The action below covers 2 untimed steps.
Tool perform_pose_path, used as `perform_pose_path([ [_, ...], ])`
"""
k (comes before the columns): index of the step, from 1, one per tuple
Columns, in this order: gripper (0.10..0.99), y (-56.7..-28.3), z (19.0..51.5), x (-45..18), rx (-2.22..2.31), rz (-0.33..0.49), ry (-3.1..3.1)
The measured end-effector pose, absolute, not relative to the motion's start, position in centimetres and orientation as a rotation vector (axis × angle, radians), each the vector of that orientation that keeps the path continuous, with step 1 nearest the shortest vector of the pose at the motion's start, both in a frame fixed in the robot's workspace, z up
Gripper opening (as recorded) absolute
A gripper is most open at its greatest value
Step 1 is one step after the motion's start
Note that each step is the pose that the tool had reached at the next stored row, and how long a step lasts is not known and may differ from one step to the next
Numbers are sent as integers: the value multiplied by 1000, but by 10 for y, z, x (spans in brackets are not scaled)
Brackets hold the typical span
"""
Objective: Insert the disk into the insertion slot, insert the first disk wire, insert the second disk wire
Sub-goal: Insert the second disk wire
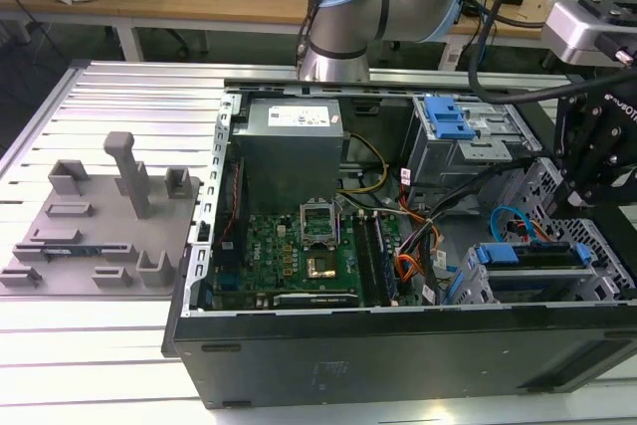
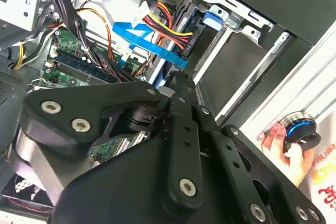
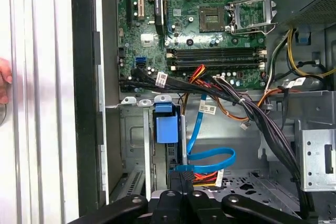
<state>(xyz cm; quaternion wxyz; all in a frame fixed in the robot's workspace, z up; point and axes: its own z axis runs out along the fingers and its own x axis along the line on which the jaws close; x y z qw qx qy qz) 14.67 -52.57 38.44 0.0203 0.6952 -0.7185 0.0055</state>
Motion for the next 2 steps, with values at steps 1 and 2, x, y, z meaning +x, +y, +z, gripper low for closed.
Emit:
perform_pose_path([
  [1, 106, -526, 384, 147, 2156, 17, -2229],
  [2, 106, -526, 384, 147, 2156, 17, -2229],
])
